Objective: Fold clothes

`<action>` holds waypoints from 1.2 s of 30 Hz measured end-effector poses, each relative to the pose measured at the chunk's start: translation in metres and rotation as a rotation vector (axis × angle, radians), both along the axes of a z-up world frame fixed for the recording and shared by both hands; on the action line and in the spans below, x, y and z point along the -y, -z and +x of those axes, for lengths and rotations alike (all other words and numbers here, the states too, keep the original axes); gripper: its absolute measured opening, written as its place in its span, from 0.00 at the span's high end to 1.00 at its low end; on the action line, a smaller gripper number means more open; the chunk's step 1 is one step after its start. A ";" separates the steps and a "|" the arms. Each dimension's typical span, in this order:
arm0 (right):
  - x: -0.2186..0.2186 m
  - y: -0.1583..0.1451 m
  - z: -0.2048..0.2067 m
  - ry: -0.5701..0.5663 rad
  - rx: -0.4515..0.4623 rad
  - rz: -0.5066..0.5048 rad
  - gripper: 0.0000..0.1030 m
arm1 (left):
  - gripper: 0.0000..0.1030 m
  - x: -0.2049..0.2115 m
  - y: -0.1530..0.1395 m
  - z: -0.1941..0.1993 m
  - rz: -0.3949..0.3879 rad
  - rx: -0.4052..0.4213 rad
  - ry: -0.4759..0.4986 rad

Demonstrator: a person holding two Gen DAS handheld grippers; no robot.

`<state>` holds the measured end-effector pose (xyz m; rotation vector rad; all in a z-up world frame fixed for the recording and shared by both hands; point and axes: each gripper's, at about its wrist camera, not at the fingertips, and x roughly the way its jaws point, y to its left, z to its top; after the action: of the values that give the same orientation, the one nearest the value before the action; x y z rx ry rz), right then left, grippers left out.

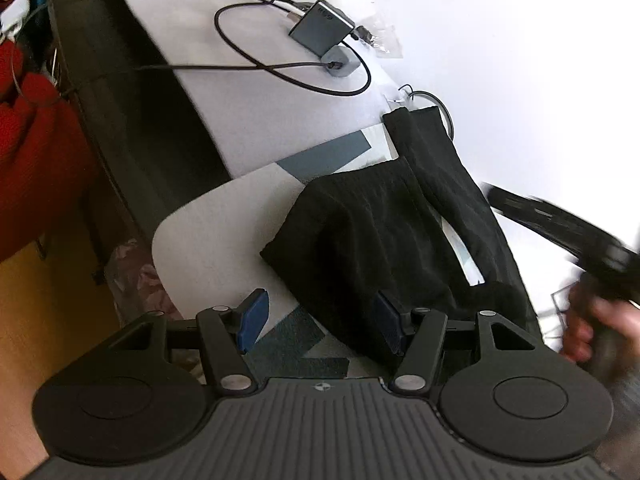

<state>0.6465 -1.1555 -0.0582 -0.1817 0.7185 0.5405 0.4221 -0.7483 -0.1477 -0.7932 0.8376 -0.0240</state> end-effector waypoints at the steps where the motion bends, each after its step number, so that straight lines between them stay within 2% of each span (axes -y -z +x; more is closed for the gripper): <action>1: -0.018 0.007 0.005 -0.059 -0.005 -0.027 0.62 | 0.42 -0.001 0.001 0.000 -0.011 0.003 -0.005; 4: -0.057 0.024 0.015 -0.193 -0.014 -0.108 0.61 | 0.42 -0.003 0.004 -0.001 -0.044 0.011 -0.022; 7: -0.080 0.038 0.027 -0.260 -0.047 -0.159 0.61 | 0.37 -0.005 0.008 -0.002 -0.077 0.019 -0.038; 13: -0.087 0.063 0.047 -0.271 -0.114 -0.215 0.63 | 0.34 -0.011 0.015 -0.002 -0.143 0.028 -0.073; 16: -0.074 0.068 0.047 -0.280 -0.156 -0.145 0.90 | 0.33 -0.014 0.017 0.001 -0.159 0.027 -0.083; 19: -0.068 0.066 0.050 -0.282 -0.165 -0.104 0.99 | 0.32 -0.016 0.019 0.004 -0.171 0.034 -0.090; 23: -0.040 0.038 0.053 -0.291 -0.192 0.138 0.99 | 0.29 -0.019 0.025 0.008 -0.201 0.060 -0.104; 25: -0.025 0.025 0.055 -0.283 -0.184 0.203 0.99 | 0.29 -0.020 0.028 0.009 -0.222 0.072 -0.119; 30: 0.003 0.013 0.063 -0.243 -0.182 0.240 0.99 | 0.30 -0.024 0.038 0.013 -0.275 0.102 -0.155; 33: 0.014 0.011 0.065 -0.211 -0.179 0.240 0.99 | 0.37 -0.027 0.043 0.015 -0.307 0.120 -0.177; 35: 0.017 0.015 0.071 -0.192 -0.182 0.246 0.99 | 0.48 -0.029 0.047 0.017 -0.328 0.132 -0.191; 36: 0.018 0.016 0.074 -0.182 -0.182 0.247 0.99 | 0.50 -0.029 0.049 0.018 -0.338 0.138 -0.198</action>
<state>0.7203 -1.1739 -0.0746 0.0338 0.8087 0.8220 0.4396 -0.7189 -0.1967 -1.1771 0.6282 -0.0445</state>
